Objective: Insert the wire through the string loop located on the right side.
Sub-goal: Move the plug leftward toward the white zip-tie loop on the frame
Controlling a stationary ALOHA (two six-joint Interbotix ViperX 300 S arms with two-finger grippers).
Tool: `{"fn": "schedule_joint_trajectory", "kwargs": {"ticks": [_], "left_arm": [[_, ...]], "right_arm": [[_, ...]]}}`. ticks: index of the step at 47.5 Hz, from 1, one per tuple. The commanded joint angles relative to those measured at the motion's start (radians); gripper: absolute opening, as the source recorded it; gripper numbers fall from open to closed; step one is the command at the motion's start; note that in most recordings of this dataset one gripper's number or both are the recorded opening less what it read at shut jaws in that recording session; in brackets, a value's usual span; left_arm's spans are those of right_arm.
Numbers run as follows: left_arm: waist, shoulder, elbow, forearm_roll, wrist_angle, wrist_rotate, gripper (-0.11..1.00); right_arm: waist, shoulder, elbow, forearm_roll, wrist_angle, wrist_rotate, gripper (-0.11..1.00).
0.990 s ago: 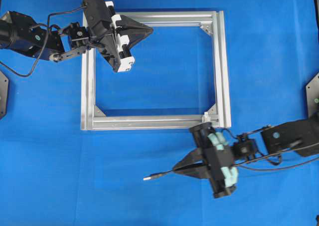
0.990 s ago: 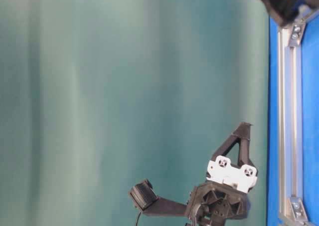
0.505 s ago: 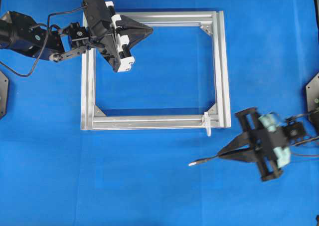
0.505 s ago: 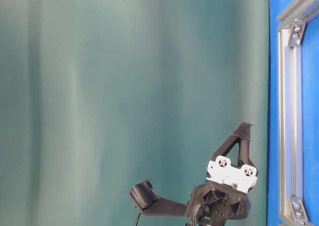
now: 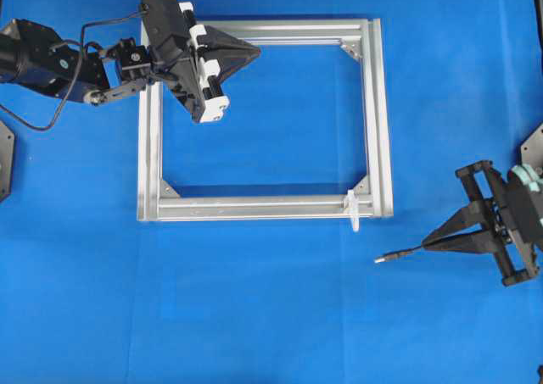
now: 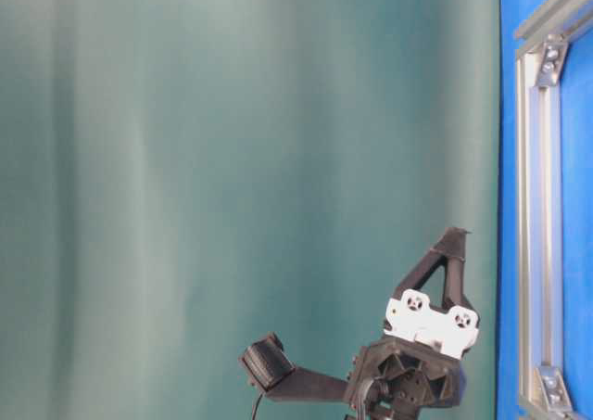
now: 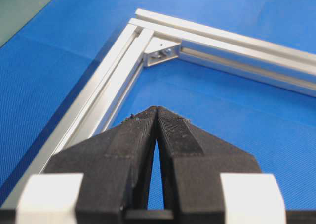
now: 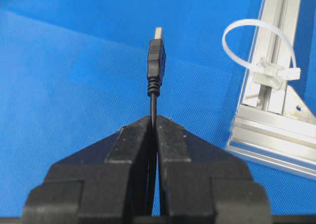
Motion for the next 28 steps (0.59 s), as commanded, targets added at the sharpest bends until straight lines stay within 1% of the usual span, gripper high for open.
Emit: {"fn": "schedule_joint_trajectory", "kwargs": {"ticks": [1,9,28], "left_arm": [[0.002,-0.029,-0.008,0.003,-0.005,0.003,0.0],[0.002,-0.029,-0.008,0.003,-0.005,0.003,0.0],[0.002,-0.029,-0.008,0.003,-0.005,0.002,0.0]], "right_arm": [[0.002,-0.003,-0.008,0.003,-0.003,-0.002,-0.03],[-0.017,0.0,-0.006,0.002,-0.009,-0.005,-0.03],[-0.192,0.0,0.009,0.002,-0.015,-0.008,-0.03]]}}
